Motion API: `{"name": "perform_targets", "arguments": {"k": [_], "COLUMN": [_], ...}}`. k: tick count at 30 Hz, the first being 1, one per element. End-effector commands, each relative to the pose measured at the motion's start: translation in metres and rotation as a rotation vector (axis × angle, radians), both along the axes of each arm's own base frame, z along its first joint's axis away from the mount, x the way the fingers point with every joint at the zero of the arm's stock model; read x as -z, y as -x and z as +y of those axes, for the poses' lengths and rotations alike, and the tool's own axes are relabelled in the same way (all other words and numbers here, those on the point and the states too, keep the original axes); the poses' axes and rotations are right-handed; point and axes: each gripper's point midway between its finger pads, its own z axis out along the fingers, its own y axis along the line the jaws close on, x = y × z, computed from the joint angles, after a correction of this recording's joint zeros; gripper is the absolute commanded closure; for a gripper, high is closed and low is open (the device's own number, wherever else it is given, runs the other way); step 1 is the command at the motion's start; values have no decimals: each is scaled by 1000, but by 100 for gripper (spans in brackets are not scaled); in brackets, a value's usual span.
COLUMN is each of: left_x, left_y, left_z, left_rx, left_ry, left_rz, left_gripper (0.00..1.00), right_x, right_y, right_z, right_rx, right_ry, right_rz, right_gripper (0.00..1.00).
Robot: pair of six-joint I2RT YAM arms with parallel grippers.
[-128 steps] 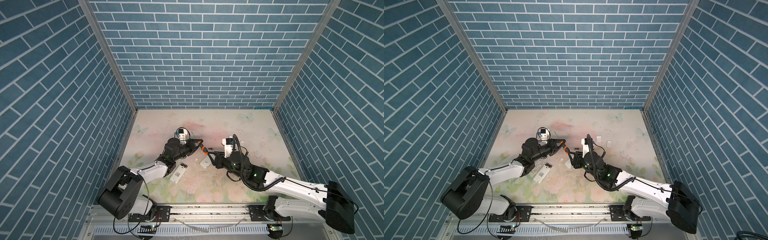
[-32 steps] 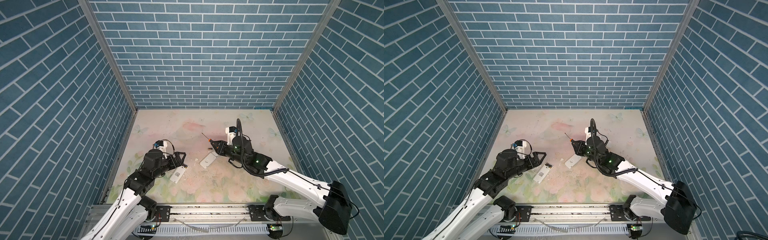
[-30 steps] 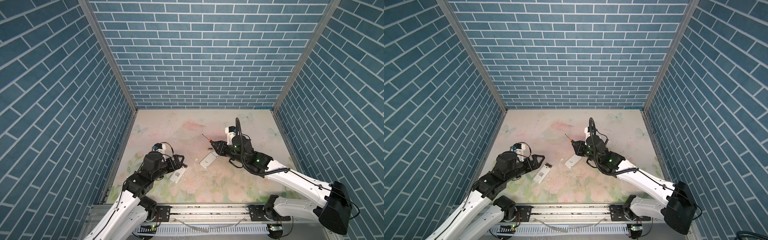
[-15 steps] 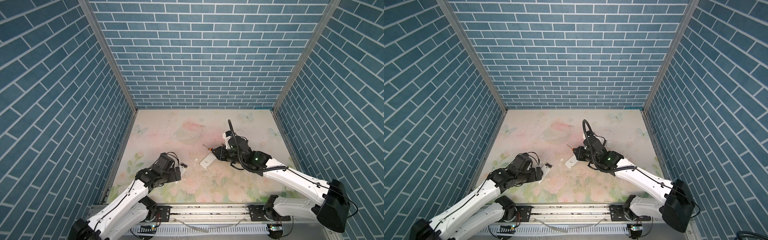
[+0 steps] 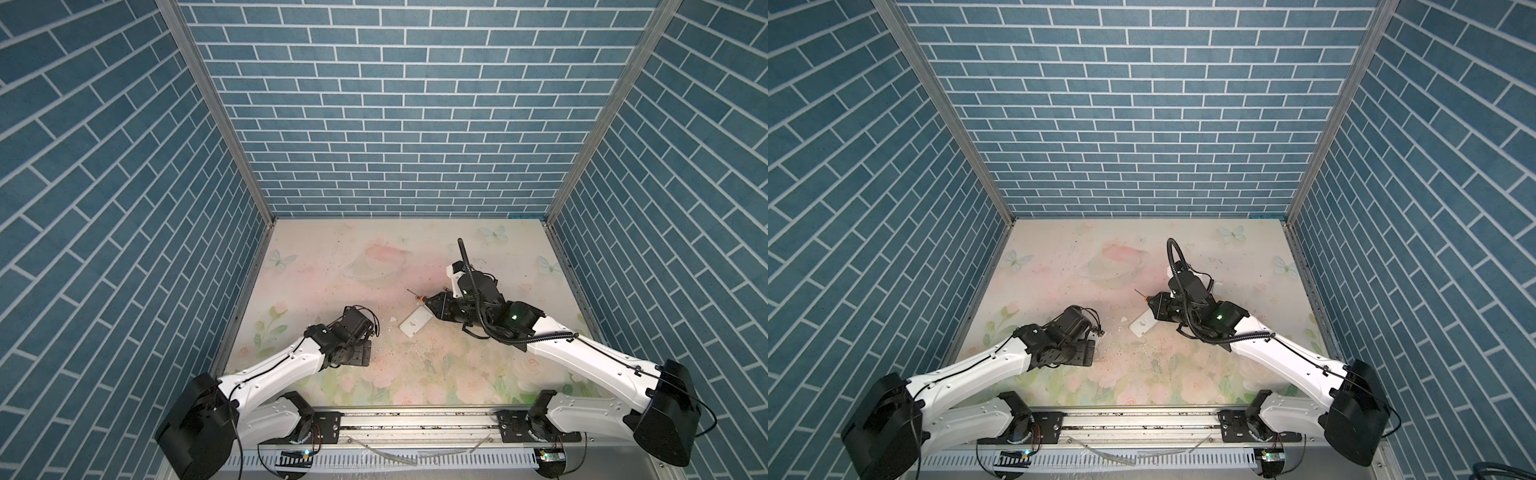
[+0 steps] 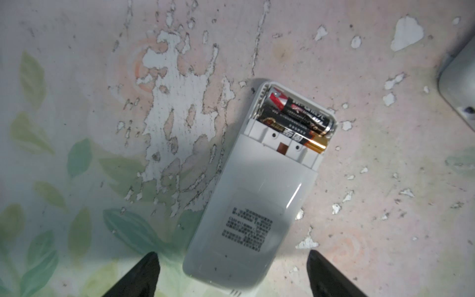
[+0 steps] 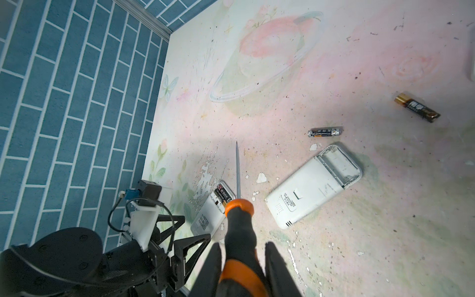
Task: Unload the batteries from the remote control
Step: 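Lower the left gripper onto the opened white remote and grasp its end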
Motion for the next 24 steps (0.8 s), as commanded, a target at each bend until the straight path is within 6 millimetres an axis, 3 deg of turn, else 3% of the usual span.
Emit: {"name": "perform_targets", "arguments": {"k": [1, 9, 24], "left_x": [-5, 20, 36], "left_y": [-7, 3, 10], "left_z": [-8, -15, -22], "left_rx": [45, 90, 119], "left_ry": [-12, -15, 5], "left_rz": [-21, 71, 130], "left_gripper": [11, 18, 40], "right_x": [-13, -14, -16], "right_y": [-1, -3, -4], "right_z": [0, 0, 1], "right_rx": [-9, -3, 9], "right_ry": [-28, -38, -47], "right_rz": [-41, -43, -30], "right_gripper": [100, 100, 100]}}
